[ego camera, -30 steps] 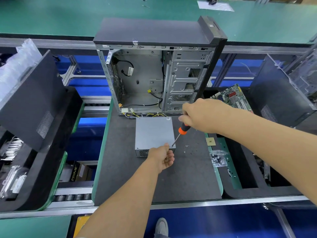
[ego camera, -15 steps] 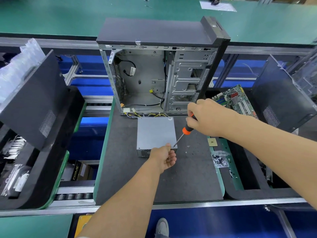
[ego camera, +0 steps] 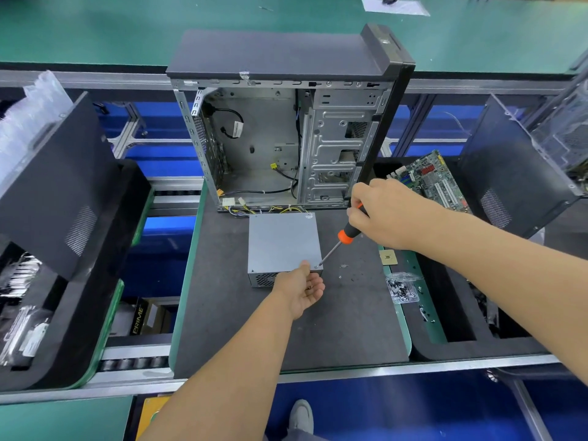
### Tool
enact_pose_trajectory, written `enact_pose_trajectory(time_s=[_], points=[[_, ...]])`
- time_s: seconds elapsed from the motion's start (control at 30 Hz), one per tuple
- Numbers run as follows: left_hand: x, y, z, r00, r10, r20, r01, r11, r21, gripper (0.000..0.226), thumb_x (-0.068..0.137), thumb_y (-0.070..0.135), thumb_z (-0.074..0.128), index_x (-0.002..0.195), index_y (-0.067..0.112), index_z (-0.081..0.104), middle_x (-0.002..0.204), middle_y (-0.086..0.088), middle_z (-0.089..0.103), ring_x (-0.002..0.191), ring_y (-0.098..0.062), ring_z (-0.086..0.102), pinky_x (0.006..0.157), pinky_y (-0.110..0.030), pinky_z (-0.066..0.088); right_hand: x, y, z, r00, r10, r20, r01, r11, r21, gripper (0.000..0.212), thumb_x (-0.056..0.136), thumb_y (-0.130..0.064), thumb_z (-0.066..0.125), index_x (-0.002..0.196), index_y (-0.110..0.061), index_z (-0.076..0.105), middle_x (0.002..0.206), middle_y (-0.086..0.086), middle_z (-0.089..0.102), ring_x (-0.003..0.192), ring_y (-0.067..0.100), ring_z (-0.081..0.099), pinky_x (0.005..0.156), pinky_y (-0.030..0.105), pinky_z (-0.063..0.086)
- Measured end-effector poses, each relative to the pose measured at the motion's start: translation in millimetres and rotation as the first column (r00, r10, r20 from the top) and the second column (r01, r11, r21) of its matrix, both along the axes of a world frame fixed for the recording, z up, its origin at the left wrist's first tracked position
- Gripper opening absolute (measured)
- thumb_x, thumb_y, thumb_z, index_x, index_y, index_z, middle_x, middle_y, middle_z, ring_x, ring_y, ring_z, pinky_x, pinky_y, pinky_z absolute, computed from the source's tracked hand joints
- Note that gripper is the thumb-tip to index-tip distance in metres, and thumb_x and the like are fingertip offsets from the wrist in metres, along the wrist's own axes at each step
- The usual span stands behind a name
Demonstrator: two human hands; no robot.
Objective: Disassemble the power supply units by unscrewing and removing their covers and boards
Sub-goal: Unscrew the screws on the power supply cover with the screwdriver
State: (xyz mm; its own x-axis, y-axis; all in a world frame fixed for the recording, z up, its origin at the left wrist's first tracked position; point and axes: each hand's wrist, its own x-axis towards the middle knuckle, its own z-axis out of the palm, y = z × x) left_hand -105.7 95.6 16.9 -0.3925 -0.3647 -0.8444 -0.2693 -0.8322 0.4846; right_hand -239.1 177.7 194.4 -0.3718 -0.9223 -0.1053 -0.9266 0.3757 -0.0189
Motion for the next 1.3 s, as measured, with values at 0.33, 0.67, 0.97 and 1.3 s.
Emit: enact_pose_trajectory(time_s=[0.33, 0.67, 0.97, 1.3], points=[[-1.9, 2.3, 5.4, 0.999, -0.021, -0.037, 0.024, 0.998, 0.055, 0.029, 0.102, 0.027, 0.058, 0.094, -0.001, 0.066, 0.088, -0.012, 0.068, 0.076, -0.020, 0.067, 0.060, -0.028, 0.056, 0.2, 5.1, -3.8, 1.000, 0.008, -0.009, -0.008, 1.000, -0.004, 0.028, 0.104, -0.032, 0.040, 0.107, -0.007, 0.054, 0.087, 0.006, 0.048, 0.081, 0.026, 0.046, 0.072, 0.033, 0.031], [-2.4, 1.1, 5.3, 0.999, -0.007, -0.042, 0.011, 0.996, 0.083, 0.025, 0.101, 0.023, 0.059, 0.093, 0.000, 0.065, 0.086, -0.011, 0.066, 0.074, -0.018, 0.065, 0.053, -0.025, 0.055, -3.0, 4.5, -7.7, 1.000, 0.000, 0.021, 0.002, 0.997, -0.073, 0.027, 0.102, -0.032, 0.042, 0.104, -0.008, 0.054, 0.088, 0.010, 0.052, 0.082, 0.028, 0.048, 0.071, 0.032, 0.028], [0.3, 1.4, 1.1, 0.994, 0.046, -0.097, -0.032, 0.990, 0.139, 0.024, 0.099, 0.021, 0.064, 0.095, -0.003, 0.067, 0.091, -0.013, 0.067, 0.079, -0.021, 0.068, 0.060, -0.029, 0.058, -4.3, 6.2, -10.2, 1.000, 0.005, -0.002, -0.005, 0.995, -0.100, 0.025, 0.102, -0.030, 0.043, 0.102, -0.008, 0.055, 0.077, 0.002, 0.042, 0.078, 0.025, 0.044, 0.069, 0.031, 0.025], [1.9, 1.6, 0.4, 0.989, 0.074, -0.124, -0.051, 0.983, 0.174, 0.027, 0.099, 0.021, 0.060, 0.102, -0.006, 0.065, 0.108, -0.020, 0.067, 0.091, -0.027, 0.068, 0.070, -0.033, 0.058, -7.5, 7.8, -14.5, 0.993, -0.074, 0.095, 0.082, 0.993, -0.080, 0.025, 0.102, -0.031, 0.042, 0.102, -0.009, 0.053, 0.093, 0.011, 0.057, 0.084, 0.029, 0.053, 0.073, 0.036, 0.040]])
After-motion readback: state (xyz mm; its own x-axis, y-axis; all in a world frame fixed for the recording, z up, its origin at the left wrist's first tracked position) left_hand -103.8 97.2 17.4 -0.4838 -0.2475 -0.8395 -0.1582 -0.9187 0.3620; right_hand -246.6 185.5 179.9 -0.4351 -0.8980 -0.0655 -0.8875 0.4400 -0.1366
